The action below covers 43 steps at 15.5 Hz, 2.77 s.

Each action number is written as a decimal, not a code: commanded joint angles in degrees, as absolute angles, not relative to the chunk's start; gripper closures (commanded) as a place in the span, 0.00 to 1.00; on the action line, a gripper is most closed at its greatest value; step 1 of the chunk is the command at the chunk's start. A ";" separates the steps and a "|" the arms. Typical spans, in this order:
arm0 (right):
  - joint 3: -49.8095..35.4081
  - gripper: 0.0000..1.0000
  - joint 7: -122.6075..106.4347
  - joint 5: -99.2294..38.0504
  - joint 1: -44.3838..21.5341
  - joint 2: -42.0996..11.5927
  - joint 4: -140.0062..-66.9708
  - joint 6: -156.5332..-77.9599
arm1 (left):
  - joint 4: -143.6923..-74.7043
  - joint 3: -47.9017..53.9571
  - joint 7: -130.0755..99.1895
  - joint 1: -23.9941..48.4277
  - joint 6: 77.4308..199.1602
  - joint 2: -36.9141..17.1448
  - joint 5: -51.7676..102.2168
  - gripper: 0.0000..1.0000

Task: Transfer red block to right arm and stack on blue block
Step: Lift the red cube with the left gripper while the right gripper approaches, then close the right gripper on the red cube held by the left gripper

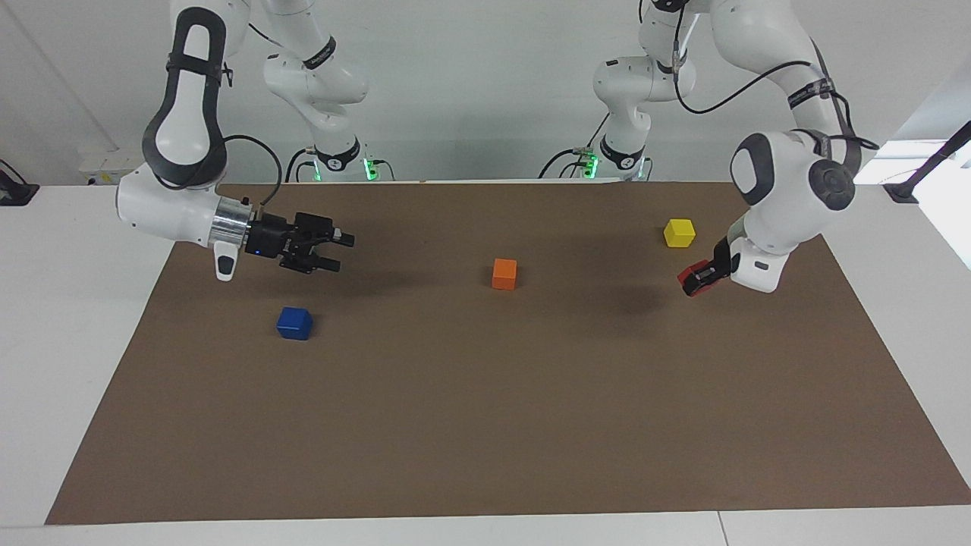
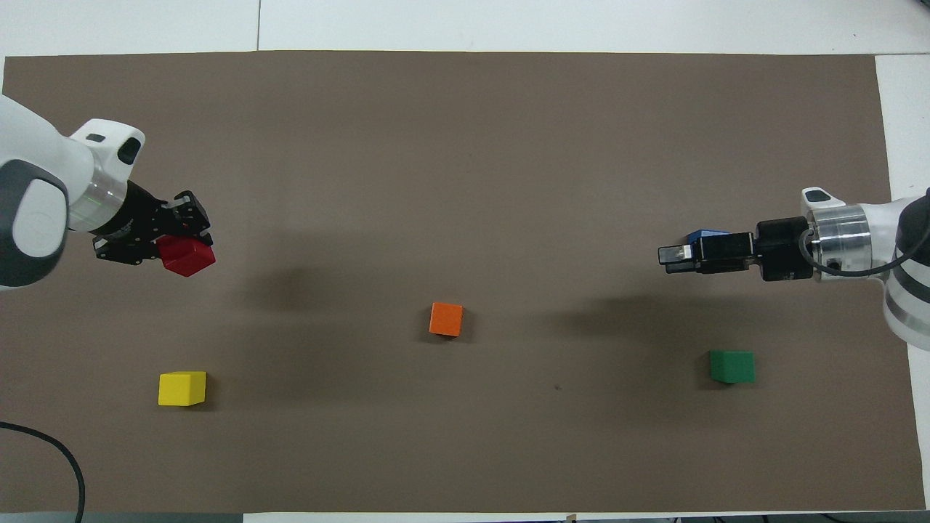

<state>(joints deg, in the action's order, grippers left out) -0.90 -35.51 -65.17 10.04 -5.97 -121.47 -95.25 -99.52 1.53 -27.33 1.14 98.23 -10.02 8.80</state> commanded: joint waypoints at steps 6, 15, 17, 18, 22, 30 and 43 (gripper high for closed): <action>-1.23 0.00 -46.75 -83.65 4.67 -15.64 -121.82 -82.37 | -86.92 8.51 -73.24 1.58 90.07 -9.32 26.35 1.00; -1.32 0.00 -48.34 -102.62 -3.15 -16.96 -125.41 -70.50 | -98.59 13.27 -91.66 4.03 105.00 -2.04 41.48 1.00; -1.32 0.00 -53.24 -107.30 -6.14 -19.06 -126.04 -67.86 | -102.38 13.36 -94.47 6.05 110.02 -0.27 43.06 1.00; -1.32 0.00 -53.96 -107.92 -6.59 -19.68 -126.04 -67.16 | -103.26 13.36 -96.83 7.54 112.30 -0.09 44.02 1.00; -1.49 0.00 -55.10 -118.00 -11.49 -25.30 -125.60 -60.40 | -104.06 13.27 -105.45 11.50 115.83 1.31 46.93 1.00; -1.58 0.00 -52.82 -126.30 -15.91 -25.84 -120.77 -65.99 | -117.95 13.36 -106.70 20.74 129.02 9.58 47.64 1.00; -2.55 0.08 -48.60 -127.00 -17.23 -24.97 -122.43 -65.48 | -118.30 13.27 -106.44 20.74 129.37 10.28 47.64 1.00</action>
<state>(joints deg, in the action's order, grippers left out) -2.03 -50.00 -125.90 -17.13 -26.01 -121.35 -65.29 -116.61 13.28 -106.75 20.47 128.26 8.48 46.04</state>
